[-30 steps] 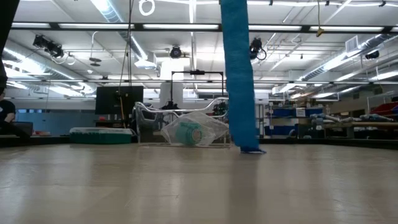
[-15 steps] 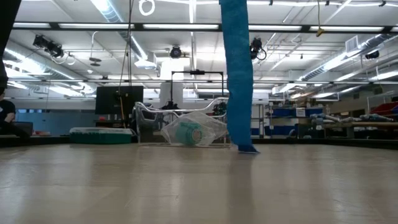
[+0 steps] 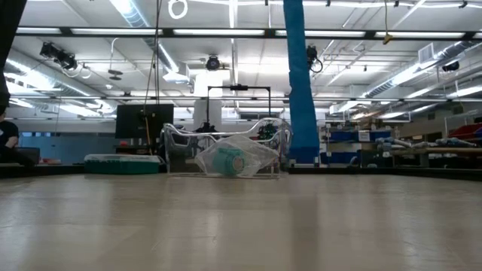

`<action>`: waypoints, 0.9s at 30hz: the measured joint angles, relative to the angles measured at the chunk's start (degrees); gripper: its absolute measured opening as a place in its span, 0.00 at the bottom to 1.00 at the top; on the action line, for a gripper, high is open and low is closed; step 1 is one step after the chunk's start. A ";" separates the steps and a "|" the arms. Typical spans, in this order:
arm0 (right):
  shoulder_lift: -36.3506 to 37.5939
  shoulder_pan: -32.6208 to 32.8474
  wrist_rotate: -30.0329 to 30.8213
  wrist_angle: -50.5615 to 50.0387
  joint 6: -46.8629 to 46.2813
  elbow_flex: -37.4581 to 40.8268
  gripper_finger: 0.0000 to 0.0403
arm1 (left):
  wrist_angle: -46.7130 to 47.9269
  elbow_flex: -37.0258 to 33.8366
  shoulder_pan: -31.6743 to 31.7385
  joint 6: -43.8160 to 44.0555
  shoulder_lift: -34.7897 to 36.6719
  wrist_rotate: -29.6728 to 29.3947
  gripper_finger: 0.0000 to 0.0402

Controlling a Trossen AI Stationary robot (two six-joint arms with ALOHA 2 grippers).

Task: Roll bandage
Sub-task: Roll the blue bandage

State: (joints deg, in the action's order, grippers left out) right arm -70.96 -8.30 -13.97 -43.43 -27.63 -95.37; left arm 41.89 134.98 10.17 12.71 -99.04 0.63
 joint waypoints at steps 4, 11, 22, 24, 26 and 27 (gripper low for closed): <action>-0.35 1.03 3.87 -0.60 3.81 0.00 0.29 | -0.39 0.00 -0.04 1.23 0.00 0.17 0.05; 1.97 2.69 11.82 -4.94 11.80 -0.09 0.29 | -1.03 0.00 -0.04 4.04 0.50 1.24 0.05; -2.34 2.67 11.74 -9.19 16.43 0.02 0.29 | -1.84 0.00 -0.04 5.11 0.42 1.83 0.06; -2.57 2.67 11.75 -8.66 17.46 -0.01 0.29 | -1.86 0.00 -0.04 5.81 0.42 1.85 0.06; -2.85 2.66 11.03 -7.99 18.27 -0.02 0.29 | -1.90 0.00 -0.04 5.84 0.42 1.85 0.06; -3.21 2.67 10.48 -7.97 18.71 -0.02 0.29 | -1.98 0.00 -0.04 5.89 0.42 1.85 0.06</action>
State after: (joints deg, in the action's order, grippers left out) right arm -74.16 -5.63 -3.49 -51.40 -8.92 -95.39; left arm 39.91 134.98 10.13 18.60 -98.63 2.48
